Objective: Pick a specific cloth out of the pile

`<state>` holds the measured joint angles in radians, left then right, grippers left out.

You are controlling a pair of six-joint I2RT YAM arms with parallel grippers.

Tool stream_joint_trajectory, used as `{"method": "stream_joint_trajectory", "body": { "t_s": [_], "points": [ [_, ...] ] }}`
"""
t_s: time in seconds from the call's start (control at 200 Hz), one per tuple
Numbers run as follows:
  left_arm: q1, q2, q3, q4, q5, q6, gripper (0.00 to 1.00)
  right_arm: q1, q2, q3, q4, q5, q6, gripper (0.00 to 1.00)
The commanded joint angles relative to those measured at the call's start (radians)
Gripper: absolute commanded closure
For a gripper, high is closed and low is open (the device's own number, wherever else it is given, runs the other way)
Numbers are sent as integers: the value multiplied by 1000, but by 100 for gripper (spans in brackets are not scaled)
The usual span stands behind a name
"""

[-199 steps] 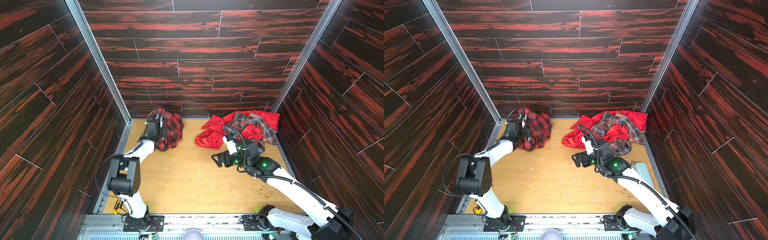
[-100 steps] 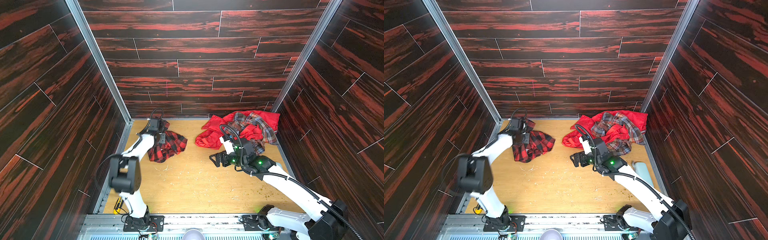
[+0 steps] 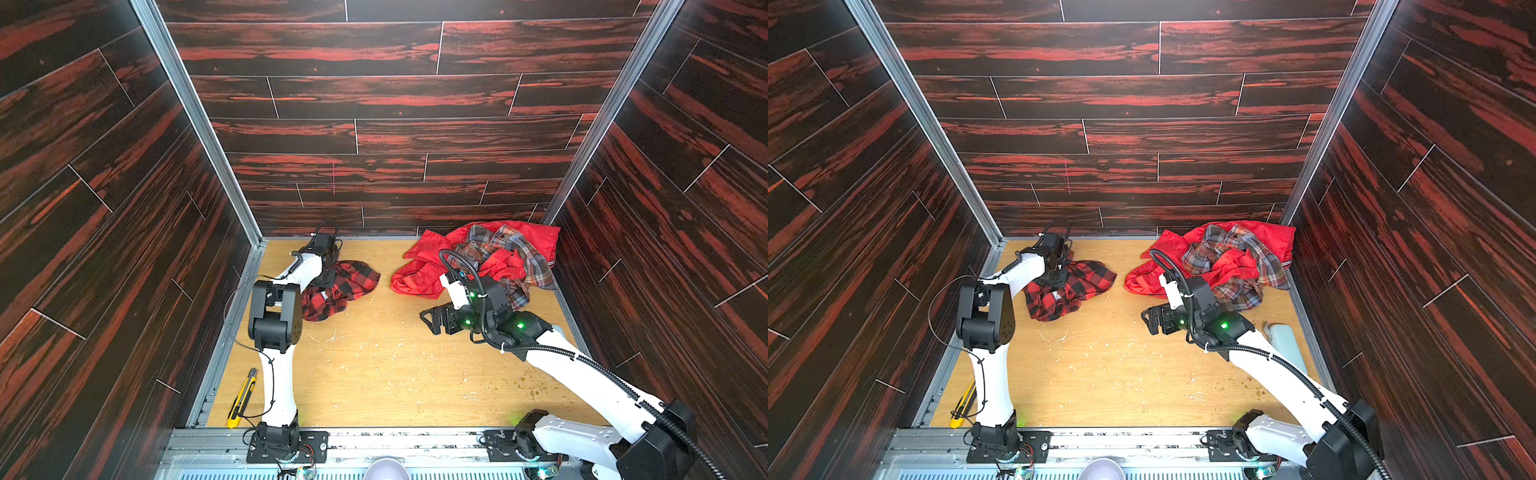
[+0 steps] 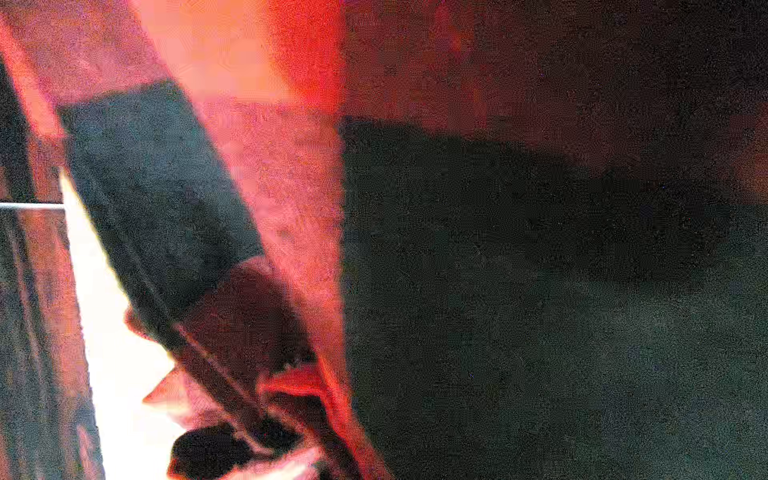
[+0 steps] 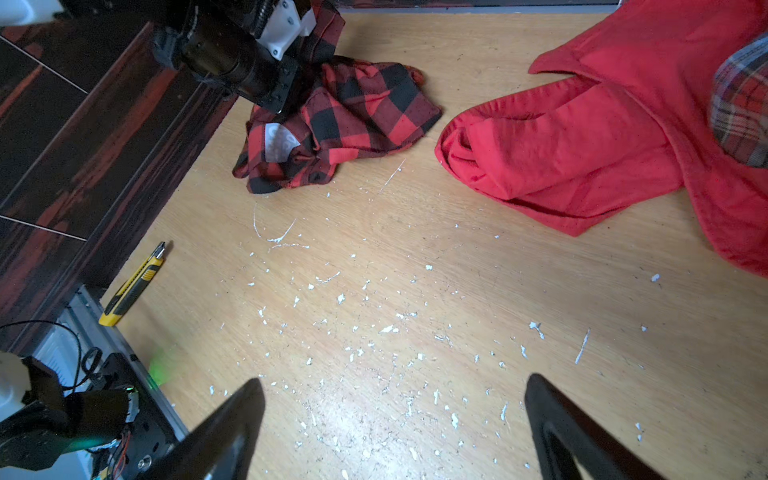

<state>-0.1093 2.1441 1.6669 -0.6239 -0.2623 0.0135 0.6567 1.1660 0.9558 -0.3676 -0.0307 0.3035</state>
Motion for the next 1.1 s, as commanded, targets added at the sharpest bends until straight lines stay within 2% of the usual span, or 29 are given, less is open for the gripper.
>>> {"method": "stream_joint_trajectory", "body": {
  "t_s": [0.0,0.1,0.2,0.426,0.486,0.526,0.626,0.671,0.721,0.917,1.097],
  "points": [
    [12,-153,-81,57,4,26,56,5,-7,8,-9,-3,15,2],
    [11,-244,-104,97,2,27,43,5,9,12,-1,-14,16,2],
    [11,-290,-108,89,53,44,36,5,14,5,17,-22,27,2],
    [11,-303,-6,-100,211,48,32,5,9,-6,23,-25,28,2],
    [1,-321,-8,-80,316,27,31,5,7,-10,24,-22,22,2],
    [-20,-333,-31,-31,342,10,31,5,10,-12,27,-22,22,1],
    [-127,-304,-44,37,247,64,30,5,17,-11,37,-30,25,2],
    [-177,-260,-15,28,168,83,30,6,15,-9,38,-36,28,2],
    [-211,-198,46,-18,128,78,31,6,6,-9,37,-39,29,2],
    [-276,15,220,-65,74,79,35,4,-58,-40,-6,11,9,2],
    [-283,179,377,-58,97,14,38,3,-91,-67,-21,24,14,2]
  ]
}}
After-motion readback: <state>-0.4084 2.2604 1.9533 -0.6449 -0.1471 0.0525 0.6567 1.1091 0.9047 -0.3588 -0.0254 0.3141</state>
